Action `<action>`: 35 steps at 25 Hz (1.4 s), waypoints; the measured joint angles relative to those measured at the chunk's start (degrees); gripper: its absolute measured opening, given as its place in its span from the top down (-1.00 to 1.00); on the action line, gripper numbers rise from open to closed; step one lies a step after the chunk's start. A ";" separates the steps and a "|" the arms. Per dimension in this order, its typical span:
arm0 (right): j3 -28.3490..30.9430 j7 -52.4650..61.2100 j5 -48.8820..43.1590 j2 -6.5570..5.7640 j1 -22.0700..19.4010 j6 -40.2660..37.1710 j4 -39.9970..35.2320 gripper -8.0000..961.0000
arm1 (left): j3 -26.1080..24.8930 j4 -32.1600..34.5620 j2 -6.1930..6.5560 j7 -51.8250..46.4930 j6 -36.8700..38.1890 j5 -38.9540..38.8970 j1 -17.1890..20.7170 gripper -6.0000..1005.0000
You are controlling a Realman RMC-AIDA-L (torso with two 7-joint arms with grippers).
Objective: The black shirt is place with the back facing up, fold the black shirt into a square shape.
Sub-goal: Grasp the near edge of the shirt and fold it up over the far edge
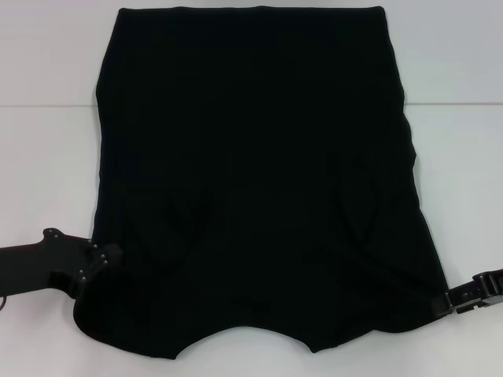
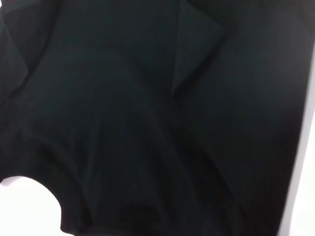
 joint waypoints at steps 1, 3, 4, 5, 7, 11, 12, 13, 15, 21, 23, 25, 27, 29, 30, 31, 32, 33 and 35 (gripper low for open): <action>-0.03 0.00 -0.02 0.10 0.14 0.06 0.01 -0.28 | 0.00 -0.02 0.01 0.04 0.00 0.00 -0.02 0.93; -0.05 0.03 -0.06 0.30 0.41 0.11 0.02 -0.28 | 0.00 -0.02 0.02 0.11 -0.03 0.00 -0.02 0.93; -0.06 0.06 -0.15 0.42 0.55 0.13 0.02 -0.28 | 0.00 -0.02 0.03 0.13 -0.06 0.00 -0.03 0.93; -0.06 0.13 -0.25 0.51 0.72 0.14 0.03 -0.28 | -0.02 -0.02 0.05 0.17 -0.07 0.00 -0.03 0.93; -0.08 0.35 -0.63 0.77 1.03 0.17 0.04 -0.28 | -0.08 -0.03 0.10 0.26 -0.15 0.00 -0.03 0.93; -0.10 1.29 -2.88 1.72 2.08 0.49 -0.03 -0.27 | -0.01 -0.08 0.12 0.38 -0.27 0.00 0.00 0.92; -0.10 1.43 -3.25 1.92 2.30 0.52 -0.12 -0.27 | -0.05 -0.08 0.13 0.39 -0.27 0.00 0.02 0.92; -0.10 1.49 -3.46 2.09 2.50 0.51 -0.19 -0.27 | -0.05 -0.08 0.13 0.39 -0.27 0.00 0.02 0.93; -0.10 1.47 -3.51 2.21 2.81 0.47 -0.29 -0.27 | -0.08 -0.08 0.14 0.40 -0.27 0.00 0.04 0.93; -0.02 1.37 -3.32 2.37 3.79 0.38 -0.33 -0.26 | -0.11 -0.08 0.14 0.41 -0.26 0.00 0.04 0.93; -0.07 1.38 -3.34 2.46 4.05 0.50 -0.33 -0.26 | -0.04 -0.08 0.14 0.41 -0.26 0.00 0.00 0.93; -0.09 1.40 -3.40 2.66 4.22 0.54 -0.34 -0.26 | -0.01 -0.08 0.14 0.41 -0.28 0.00 -0.01 0.93; -0.05 1.48 -3.44 2.80 4.32 0.67 -0.47 -0.23 | -0.03 -0.08 0.14 0.41 -0.30 0.00 -0.02 0.93; 0.16 1.57 -3.46 2.81 4.39 0.85 -0.47 -0.18 | -0.17 -0.08 0.14 0.41 -0.31 0.00 -0.02 0.93; 0.20 1.58 -3.46 2.82 4.45 0.91 -0.46 -0.15 | -0.19 -0.08 0.14 0.41 -0.31 0.00 -0.03 0.93; 0.17 1.58 -3.48 2.82 4.49 0.94 -0.43 -0.13 | -0.22 -0.08 0.16 0.41 -0.32 0.00 -0.02 0.93; 0.11 1.59 -3.50 2.83 4.53 0.95 -0.38 -0.10 | -0.22 -0.08 0.18 0.41 -0.32 0.00 -0.03 0.93; 0.00 1.59 -3.51 2.85 4.59 1.03 -0.24 -0.01 | -0.23 -0.08 0.20 0.41 -0.33 0.00 -0.03 0.93; -0.09 1.62 -3.54 2.95 4.74 1.37 0.03 0.17 | -0.24 -0.08 0.24 0.41 -0.33 0.00 -0.02 0.93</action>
